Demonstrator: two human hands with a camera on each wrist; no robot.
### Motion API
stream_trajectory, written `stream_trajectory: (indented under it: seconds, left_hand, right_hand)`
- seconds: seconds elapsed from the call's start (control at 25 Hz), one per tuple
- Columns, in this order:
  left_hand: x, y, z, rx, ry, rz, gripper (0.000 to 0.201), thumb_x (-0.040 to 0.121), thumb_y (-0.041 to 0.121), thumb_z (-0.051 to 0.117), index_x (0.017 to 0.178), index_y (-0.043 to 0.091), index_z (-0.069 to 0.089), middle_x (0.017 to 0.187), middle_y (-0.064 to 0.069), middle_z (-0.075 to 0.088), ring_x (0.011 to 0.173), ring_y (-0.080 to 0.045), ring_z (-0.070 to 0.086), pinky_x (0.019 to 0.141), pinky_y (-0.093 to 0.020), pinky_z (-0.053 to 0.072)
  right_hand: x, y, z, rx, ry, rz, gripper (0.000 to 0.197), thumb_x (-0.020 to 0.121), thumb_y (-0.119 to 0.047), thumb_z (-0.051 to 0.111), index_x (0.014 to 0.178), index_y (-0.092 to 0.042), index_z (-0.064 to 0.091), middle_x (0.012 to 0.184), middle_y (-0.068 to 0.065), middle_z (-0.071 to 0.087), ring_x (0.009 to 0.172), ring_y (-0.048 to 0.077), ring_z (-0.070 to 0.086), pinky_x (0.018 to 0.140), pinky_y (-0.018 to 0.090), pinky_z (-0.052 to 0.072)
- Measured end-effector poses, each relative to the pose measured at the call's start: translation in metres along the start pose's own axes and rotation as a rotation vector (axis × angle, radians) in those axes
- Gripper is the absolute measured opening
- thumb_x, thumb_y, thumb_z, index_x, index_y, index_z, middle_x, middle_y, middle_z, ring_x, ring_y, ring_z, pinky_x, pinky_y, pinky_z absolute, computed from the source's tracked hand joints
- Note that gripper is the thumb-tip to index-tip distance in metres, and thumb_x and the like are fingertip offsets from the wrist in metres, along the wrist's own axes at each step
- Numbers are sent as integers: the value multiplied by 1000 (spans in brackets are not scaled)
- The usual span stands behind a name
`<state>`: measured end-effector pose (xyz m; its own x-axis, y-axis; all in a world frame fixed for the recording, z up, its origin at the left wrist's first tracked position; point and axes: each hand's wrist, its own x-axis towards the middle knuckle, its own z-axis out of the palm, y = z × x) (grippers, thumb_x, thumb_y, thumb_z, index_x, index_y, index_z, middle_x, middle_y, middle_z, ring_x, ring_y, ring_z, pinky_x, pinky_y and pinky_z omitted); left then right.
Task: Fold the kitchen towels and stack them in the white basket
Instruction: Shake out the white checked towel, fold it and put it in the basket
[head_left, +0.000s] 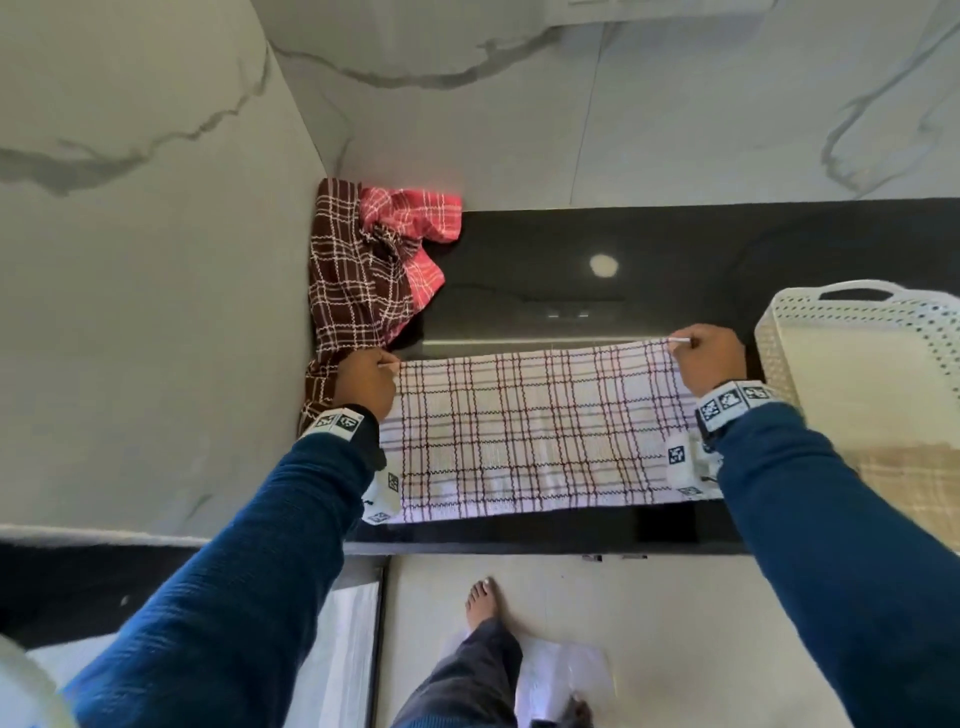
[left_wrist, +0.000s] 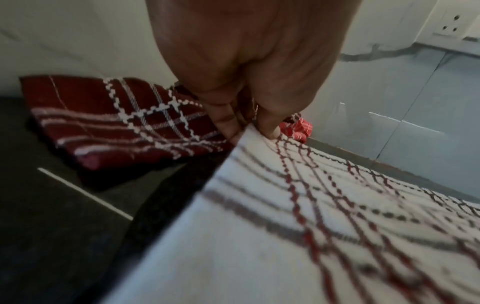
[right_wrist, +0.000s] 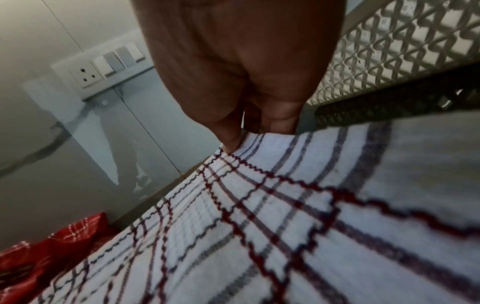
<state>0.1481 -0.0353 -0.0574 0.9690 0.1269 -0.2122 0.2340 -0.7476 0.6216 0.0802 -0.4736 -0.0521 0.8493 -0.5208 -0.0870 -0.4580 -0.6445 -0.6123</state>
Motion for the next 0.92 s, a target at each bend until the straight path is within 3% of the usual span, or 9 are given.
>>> stream_trajectory:
  seconds: [0.2, 0.32, 0.44, 0.56, 0.68, 0.76, 0.8, 0.88, 0.92]
  left_hand:
    - [7, -5, 9, 90, 39, 93, 16, 102, 13, 58, 101, 9, 73, 110, -5, 60, 94, -20, 57, 88, -32, 47]
    - [13, -5, 10, 167, 29, 125, 15, 102, 19, 58, 96, 13, 70, 109, -4, 60, 100, -23, 57, 93, -39, 49]
    - [17, -3, 11, 163, 39, 103, 14, 100, 25, 60, 89, 18, 64, 109, -4, 62, 101, -26, 59, 91, -42, 51]
    - [11, 8, 10, 245, 50, 67, 17, 101, 30, 56, 105, 14, 62, 117, -9, 57, 99, -29, 59, 85, -45, 51]
    - [-7, 30, 19, 490, 168, 287, 27, 100, 26, 57, 118, 5, 58, 120, -14, 55, 104, -30, 55, 87, -45, 52]
    - [-29, 52, 43, 643, 41, 543, 29, 100, 26, 54, 124, 9, 59, 129, -11, 55, 113, -26, 53, 98, -40, 51]
    - [-39, 60, 60, 589, -86, 601, 37, 102, 29, 50, 135, 12, 53, 144, -10, 50, 128, -26, 48, 109, -41, 45]
    - [-49, 70, 85, 511, -354, 587, 55, 107, 38, 38, 158, 18, 28, 169, -6, 17, 155, -27, 16, 125, -44, 18]
    - [-49, 69, 91, 540, -417, 579, 62, 108, 44, 32, 162, 20, 13, 171, -3, -1, 158, -25, -1, 127, -44, 7]
  right_hand:
    - [6, 3, 13, -47, 37, 64, 22, 98, -10, 56, 101, -1, 76, 104, 21, 74, 94, 35, 66, 78, 27, 40]
    - [10, 2, 14, -45, 44, 106, 22, 97, -9, 53, 99, -2, 74, 102, 20, 74, 83, 27, 59, 76, 27, 42]
    - [14, 2, 13, -86, 19, 120, 20, 98, -8, 52, 99, -4, 72, 104, 18, 72, 83, 26, 59, 75, 29, 43]
    - [11, -12, 9, -170, -20, 192, 24, 97, -7, 57, 119, -5, 65, 123, 20, 64, 104, 37, 63, 82, 37, 49]
    - [-9, -41, 13, -464, 14, 47, 42, 93, -14, 63, 133, -7, 53, 135, 19, 51, 123, 40, 53, 99, 53, 45]
    - [-37, -63, 36, -375, -79, -178, 44, 96, -18, 60, 138, -10, 50, 144, 15, 49, 133, 35, 49, 110, 53, 42]
    - [-54, -71, 51, -320, -199, -276, 47, 99, -21, 56, 144, -12, 45, 153, 13, 43, 142, 33, 42, 117, 55, 35]
    - [-77, -82, 80, -369, -461, -396, 59, 105, -32, 45, 159, -17, 26, 169, 8, 16, 157, 30, 13, 124, 61, 15]
    - [-80, -79, 89, -444, -535, -428, 64, 107, -39, 38, 163, -20, 13, 172, 4, 0, 158, 27, 0, 124, 63, 8]
